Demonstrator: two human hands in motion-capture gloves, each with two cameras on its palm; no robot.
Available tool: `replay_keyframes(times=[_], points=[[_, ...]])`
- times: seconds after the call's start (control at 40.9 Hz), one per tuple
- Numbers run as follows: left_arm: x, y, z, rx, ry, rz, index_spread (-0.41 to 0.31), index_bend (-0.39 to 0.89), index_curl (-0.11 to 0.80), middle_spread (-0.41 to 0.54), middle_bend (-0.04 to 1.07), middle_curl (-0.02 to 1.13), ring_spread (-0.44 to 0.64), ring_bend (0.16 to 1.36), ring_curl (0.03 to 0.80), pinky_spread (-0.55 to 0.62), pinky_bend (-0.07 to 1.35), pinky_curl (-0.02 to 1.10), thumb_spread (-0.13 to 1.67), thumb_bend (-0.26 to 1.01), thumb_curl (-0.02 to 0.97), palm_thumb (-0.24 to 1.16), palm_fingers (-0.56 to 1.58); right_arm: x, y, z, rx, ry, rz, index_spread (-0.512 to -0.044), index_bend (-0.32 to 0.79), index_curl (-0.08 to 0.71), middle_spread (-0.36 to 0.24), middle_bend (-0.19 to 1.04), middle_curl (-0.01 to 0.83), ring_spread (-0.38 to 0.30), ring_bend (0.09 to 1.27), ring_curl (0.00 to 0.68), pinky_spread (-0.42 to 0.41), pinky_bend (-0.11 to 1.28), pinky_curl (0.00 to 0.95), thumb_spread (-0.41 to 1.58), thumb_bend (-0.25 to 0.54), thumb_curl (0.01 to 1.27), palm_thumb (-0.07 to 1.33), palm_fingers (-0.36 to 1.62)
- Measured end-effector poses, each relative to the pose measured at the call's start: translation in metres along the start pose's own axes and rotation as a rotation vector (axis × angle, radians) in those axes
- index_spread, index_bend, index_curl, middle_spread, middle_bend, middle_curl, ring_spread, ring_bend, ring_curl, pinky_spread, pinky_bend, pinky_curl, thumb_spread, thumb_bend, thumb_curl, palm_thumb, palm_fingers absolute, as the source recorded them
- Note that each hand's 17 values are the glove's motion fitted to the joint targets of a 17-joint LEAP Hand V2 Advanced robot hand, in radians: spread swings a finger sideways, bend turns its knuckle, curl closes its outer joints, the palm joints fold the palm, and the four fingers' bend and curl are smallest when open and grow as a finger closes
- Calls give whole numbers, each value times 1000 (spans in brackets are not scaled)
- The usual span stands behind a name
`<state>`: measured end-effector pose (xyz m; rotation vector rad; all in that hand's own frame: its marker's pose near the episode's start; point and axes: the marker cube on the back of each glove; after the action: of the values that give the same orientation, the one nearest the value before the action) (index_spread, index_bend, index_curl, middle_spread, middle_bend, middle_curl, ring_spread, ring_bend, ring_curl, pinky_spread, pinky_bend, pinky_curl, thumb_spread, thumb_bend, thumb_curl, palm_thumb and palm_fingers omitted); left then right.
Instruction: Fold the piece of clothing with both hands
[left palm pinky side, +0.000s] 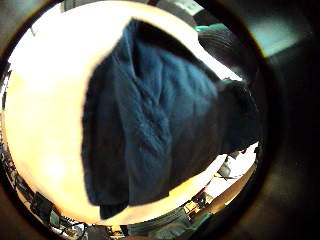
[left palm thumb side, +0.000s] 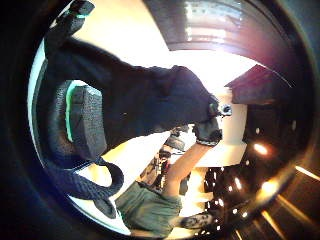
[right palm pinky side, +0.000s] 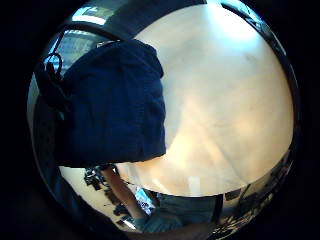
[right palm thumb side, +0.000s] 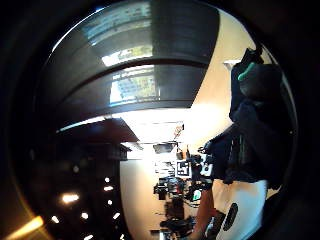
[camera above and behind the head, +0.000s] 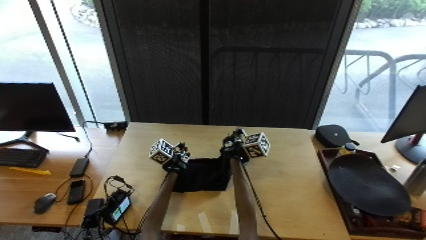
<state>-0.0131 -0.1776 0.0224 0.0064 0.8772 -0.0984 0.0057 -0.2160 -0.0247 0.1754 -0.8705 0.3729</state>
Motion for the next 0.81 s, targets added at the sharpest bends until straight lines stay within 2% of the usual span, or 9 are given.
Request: replay_keyframes(times=[0.098, 0.195, 0.293, 0.391, 0.44, 0.586, 0.635, 0.733, 0.806], points=[[5, 1, -40, 96, -173, -31, -117, 160, 395, -40, 265, 402, 160, 477, 333, 314, 318, 363, 1502, 50, 235, 327, 493, -13, -4, 55, -46, 149, 27, -292, 75, 223, -228, 189, 438, -284, 508, 424, -331, 643, 367, 581, -34, 636, 1061, 1097], [13, 7, -69, 155, -271, -33, -120, 154, 394, -48, 264, 412, 147, 478, 338, 308, 300, 363, 1503, 63, 244, 361, 504, -70, 61, 67, -129, 202, 39, -294, 78, 220, -242, 182, 439, -285, 510, 425, -334, 643, 367, 558, -35, 642, 1054, 1095], [20, 12, -85, 209, -266, 0, -121, 150, 390, -55, 260, 417, 134, 470, 337, 305, 286, 362, 1504, 69, 250, 381, 511, -89, 88, 102, -166, 195, -27, -295, 74, 214, -251, 188, 442, -291, 508, 424, -341, 642, 366, 546, -34, 648, 1044, 1097], [24, 13, -94, 304, -245, 97, -121, 150, 387, -59, 248, 418, 127, 470, 338, 303, 273, 361, 1507, 75, 256, 401, 521, -87, 104, 143, -218, 210, -61, -301, 72, 209, -255, 188, 444, -293, 509, 425, -343, 642, 367, 536, -32, 653, 1043, 1096], [21, 11, -97, 350, -273, 112, -124, 154, 386, -64, 243, 418, 118, 469, 337, 303, 262, 360, 1513, 84, 260, 419, 532, -85, 112, 157, -259, 204, -63, -301, 69, 205, -250, 189, 445, -294, 510, 425, -344, 643, 367, 532, -31, 655, 1042, 1095], [18, 22, -89, 260, -226, 41, -131, 151, 384, -72, 237, 422, 103, 460, 337, 301, 239, 358, 1523, 98, 269, 452, 550, -74, 123, 188, -372, 117, -89, -299, 67, 195, -243, 186, 447, -292, 502, 423, -342, 646, 368, 530, -34, 658, 1030, 1077], [24, 26, -91, 271, -223, 64, -132, 152, 384, -74, 233, 424, 99, 457, 337, 301, 234, 358, 1525, 99, 271, 458, 553, -68, 126, 195, -430, 76, -96, -298, 64, 191, -238, 180, 446, -290, 500, 422, -342, 648, 368, 549, -30, 658, 1030, 1063], [25, 17, -91, 358, -262, 148, -134, 150, 381, -79, 226, 425, 94, 448, 336, 300, 227, 359, 1530, 106, 273, 475, 561, -56, 134, 208, -653, -105, -129, -297, 69, 188, -220, 165, 438, -279, 486, 419, -329, 643, 369, 620, -27, 648, 1021, 1024], [24, 17, -87, 362, -290, 146, -135, 148, 379, -82, 220, 426, 92, 443, 335, 299, 222, 359, 1531, 108, 274, 481, 564, -49, 136, 206, -770, -213, -150, -296, 78, 190, -200, 152, 428, -267, 482, 419, -315, 647, 373, 694, -19, 637, 1022, 1005]])
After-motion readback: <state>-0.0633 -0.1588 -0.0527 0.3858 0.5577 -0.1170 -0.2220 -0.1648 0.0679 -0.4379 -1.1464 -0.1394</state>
